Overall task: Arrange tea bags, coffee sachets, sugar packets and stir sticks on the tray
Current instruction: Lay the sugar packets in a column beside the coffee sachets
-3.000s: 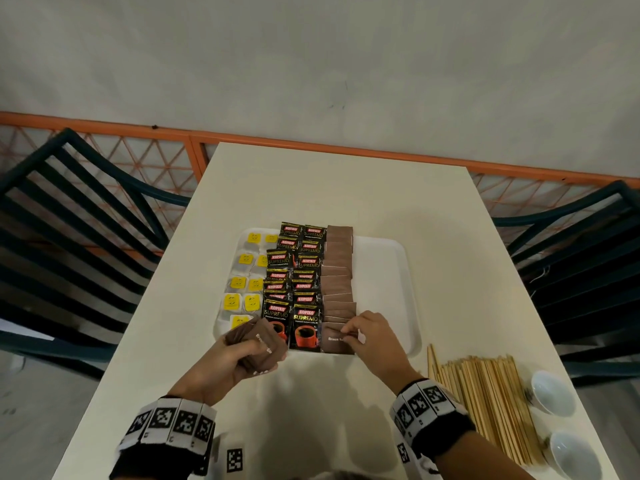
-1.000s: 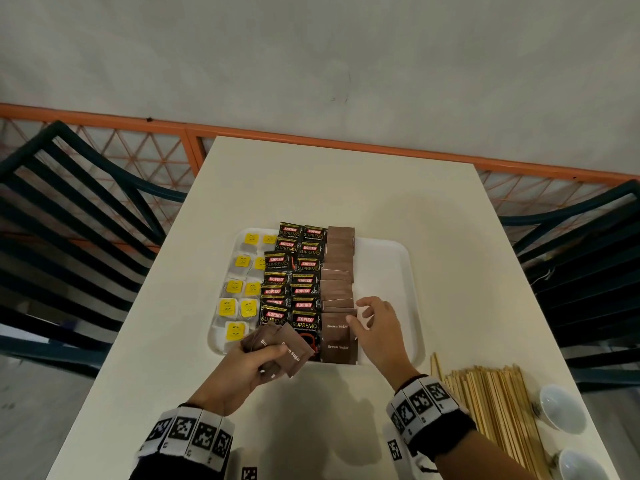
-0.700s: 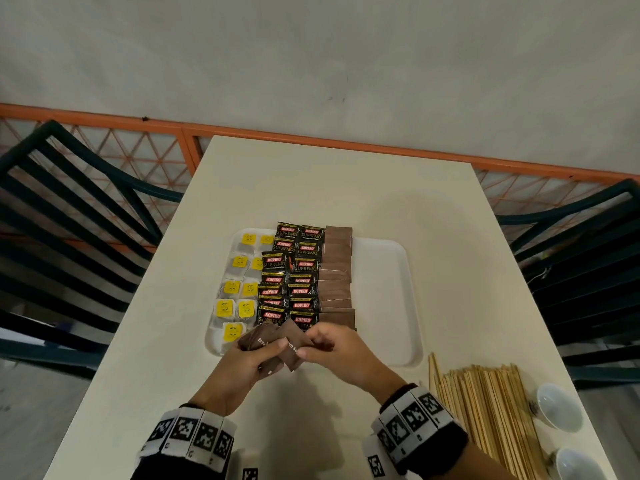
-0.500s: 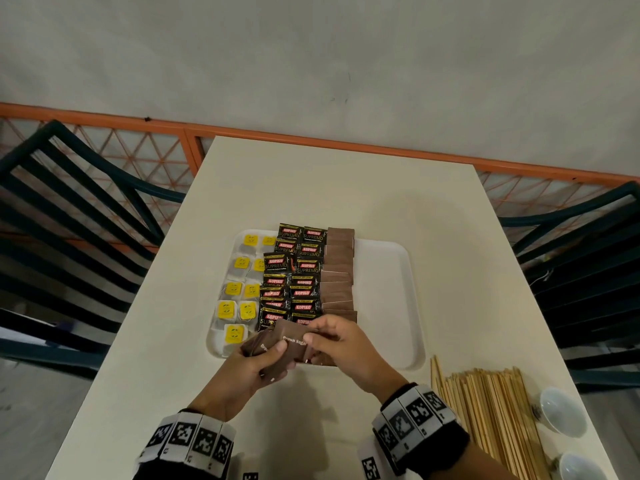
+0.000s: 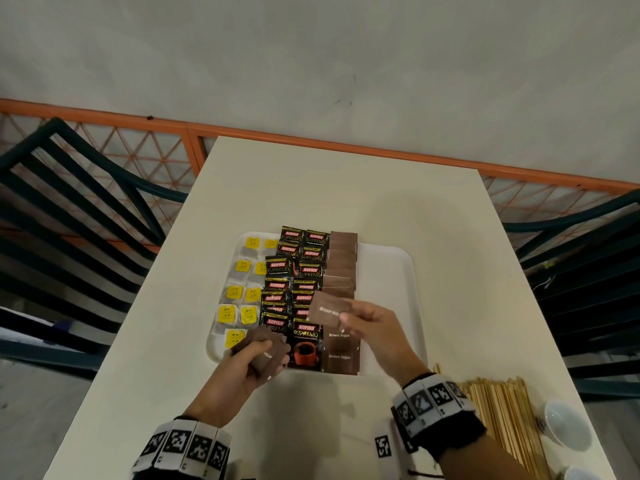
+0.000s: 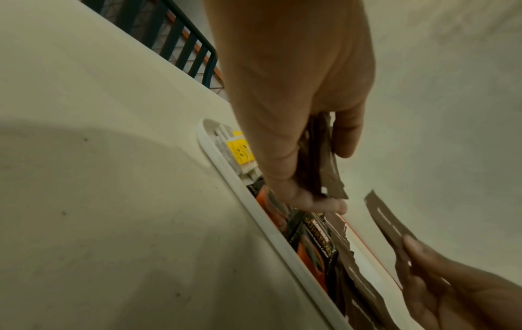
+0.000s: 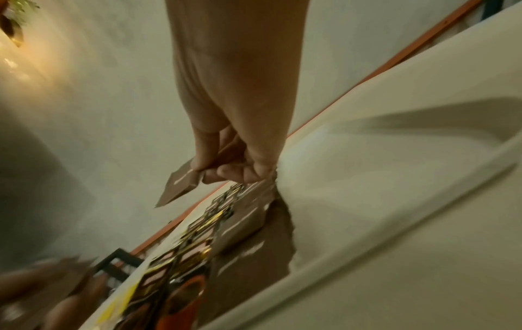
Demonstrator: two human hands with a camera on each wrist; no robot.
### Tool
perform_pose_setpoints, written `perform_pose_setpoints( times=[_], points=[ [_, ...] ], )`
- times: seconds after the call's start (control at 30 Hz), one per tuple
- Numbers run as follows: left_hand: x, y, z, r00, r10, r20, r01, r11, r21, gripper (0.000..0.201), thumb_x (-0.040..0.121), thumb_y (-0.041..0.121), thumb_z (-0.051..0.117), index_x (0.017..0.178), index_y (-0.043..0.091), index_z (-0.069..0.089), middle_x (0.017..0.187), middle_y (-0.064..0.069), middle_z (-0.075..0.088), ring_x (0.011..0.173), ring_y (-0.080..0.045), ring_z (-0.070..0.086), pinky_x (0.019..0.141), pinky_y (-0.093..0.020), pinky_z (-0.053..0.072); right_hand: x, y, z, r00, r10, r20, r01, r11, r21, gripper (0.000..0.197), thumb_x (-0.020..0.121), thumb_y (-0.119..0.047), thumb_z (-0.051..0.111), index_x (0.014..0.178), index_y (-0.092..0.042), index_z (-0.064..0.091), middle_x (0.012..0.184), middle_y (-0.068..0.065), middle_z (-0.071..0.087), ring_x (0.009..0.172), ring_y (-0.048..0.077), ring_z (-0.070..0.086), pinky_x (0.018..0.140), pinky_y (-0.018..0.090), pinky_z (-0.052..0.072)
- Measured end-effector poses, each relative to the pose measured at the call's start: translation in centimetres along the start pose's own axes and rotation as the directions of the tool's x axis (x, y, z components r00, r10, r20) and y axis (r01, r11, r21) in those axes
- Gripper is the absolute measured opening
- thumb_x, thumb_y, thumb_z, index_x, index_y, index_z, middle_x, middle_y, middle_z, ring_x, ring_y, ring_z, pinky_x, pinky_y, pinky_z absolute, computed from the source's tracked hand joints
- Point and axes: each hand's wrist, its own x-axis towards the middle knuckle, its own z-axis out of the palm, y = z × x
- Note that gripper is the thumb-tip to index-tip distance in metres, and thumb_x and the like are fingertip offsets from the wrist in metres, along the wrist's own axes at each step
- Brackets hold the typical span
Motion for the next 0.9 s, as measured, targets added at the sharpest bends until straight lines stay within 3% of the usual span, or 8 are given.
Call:
perform_pose_setpoints(
  times=[0.1,0.17,0.27,0.4,0.57,0.7,0.77,0.9],
  points=[
    [0.0,0.0,-0.2,1.000,-0.013,0.016,0.013,0.999,-0.043,0.025,0.091,0.002,0.040,0.102,-0.002,0.062,0.098,-0.024,0.069,0.087,-0.034,0.066,0.068,-0.032,0.059,1.3,0.0,-1.5,0.990,0.032,-0.136,-0.039,0.998,-0.049,0.021,0.082,-0.002,0.066,0.099,-0.014,0.064,0.079,0.005,0.070,0.071,0.015,0.061,0.060,0.017,0.047],
    [0.1,0.0,0.0,1.000,-0.015,0.008,0.015,0.998,-0.059,0.025,0.091,0.001,0.039,0.105,-0.003,0.058,0.101,-0.026,0.067,0.091,-0.037,0.065,0.068,-0.033,0.060,1.6,0.4,-2.0,0.988,0.055,-0.146,-0.072,0.991,-0.110,0.019,0.080,-0.004,0.069,0.095,-0.011,0.059,0.082,0.010,0.069,0.073,0.018,0.061,0.060,0.018,0.046],
    [0.0,0.0,0.2,1.000,-0.012,0.004,0.012,1.000,-0.026,0.023,0.091,0.001,0.042,0.107,0.000,0.058,0.103,-0.026,0.067,0.091,-0.034,0.067,0.069,-0.033,0.060,1.7,1.3,-2.1,0.989,0.065,-0.129,-0.087,0.982,-0.170,0.016,0.079,-0.003,0.070,0.084,-0.013,0.059,0.076,0.007,0.067,0.066,0.014,0.058,0.056,0.016,0.044],
    [0.0,0.0,0.4,1.000,0.003,-0.011,-0.003,0.999,0.033,0.020,0.089,0.001,0.050,0.104,0.008,0.061,0.095,-0.014,0.073,0.084,-0.024,0.070,0.067,-0.031,0.060,2.0,2.1,-2.0,0.983,0.031,-0.180,-0.073,0.970,-0.231,0.016,0.079,-0.004,0.070,0.083,-0.014,0.059,0.075,0.003,0.066,0.064,0.009,0.059,0.052,0.010,0.043],
    [-0.2,-0.3,0.4,1.000,-0.006,-0.010,0.006,0.998,0.062,0.021,0.086,0.001,0.056,0.103,0.009,0.063,0.099,-0.012,0.071,0.090,-0.022,0.067,0.065,-0.029,0.059,3.1,2.4,-2.3,0.972,-0.014,-0.234,-0.052,0.960,-0.274,0.018,0.079,-0.008,0.071,0.078,-0.023,0.061,0.081,0.004,0.068,0.078,0.019,0.061,0.064,0.021,0.042],
    [-0.1,-0.3,0.7,1.000,-0.003,-0.006,0.004,0.996,0.092,0.018,0.085,0.001,0.057,0.100,0.009,0.065,0.094,-0.009,0.072,0.085,-0.019,0.068,0.061,-0.025,0.056,3.4,2.7,-2.3,0.968,-0.030,-0.249,-0.063,0.931,-0.358,0.015,0.079,-0.010,0.071,0.085,-0.019,0.062,0.076,-0.001,0.065,0.081,0.018,0.061,0.074,0.024,0.046],
    [-0.1,-0.2,1.0,1.000,0.002,0.008,-0.003,0.994,0.108,0.018,0.085,0.000,0.058,0.098,0.010,0.065,0.090,-0.006,0.073,0.080,-0.016,0.070,0.061,-0.024,0.056,3.3,2.6,-2.2,0.960,-0.058,-0.275,-0.062,0.911,-0.408,0.017,0.080,-0.012,0.071,0.095,-0.016,0.063,0.077,-0.004,0.063,0.082,0.016,0.059,0.071,0.016,0.044],
    [0.0,-0.2,1.3,1.000,0.015,0.008,-0.016,0.993,0.121,0.020,0.082,0.000,0.061,0.100,0.009,0.065,0.087,-0.004,0.075,0.077,-0.014,0.071,0.061,-0.023,0.056,2.1,1.9,-0.5,0.935,-0.250,-0.251,0.046,0.787,-0.615,0.021,0.085,-0.019,0.065,0.106,-0.017,0.062,0.095,-0.002,0.056,0.078,0.008,0.051,0.068,0.010,0.038]
  ],
)
